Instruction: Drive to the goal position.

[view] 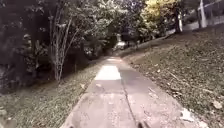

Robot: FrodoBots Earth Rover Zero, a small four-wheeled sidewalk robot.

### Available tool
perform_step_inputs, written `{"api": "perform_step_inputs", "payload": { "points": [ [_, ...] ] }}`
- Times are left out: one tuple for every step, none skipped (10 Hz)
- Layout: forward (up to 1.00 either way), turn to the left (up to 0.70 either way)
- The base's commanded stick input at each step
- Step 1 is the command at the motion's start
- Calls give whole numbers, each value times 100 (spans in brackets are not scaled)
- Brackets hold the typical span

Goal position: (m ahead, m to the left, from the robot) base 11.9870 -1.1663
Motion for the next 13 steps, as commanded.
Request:
{"api": "perform_step_inputs", "payload": {
  "points": [
    [70, 0],
    [70, 0],
    [70, -1],
    [70, -7],
    [70, -32],
    [70, -24],
    [70, 0],
    [70, 0],
    [70, 0],
    [70, 0],
    [70, 0],
    [70, 0],
    [70, 0]
  ]
}}
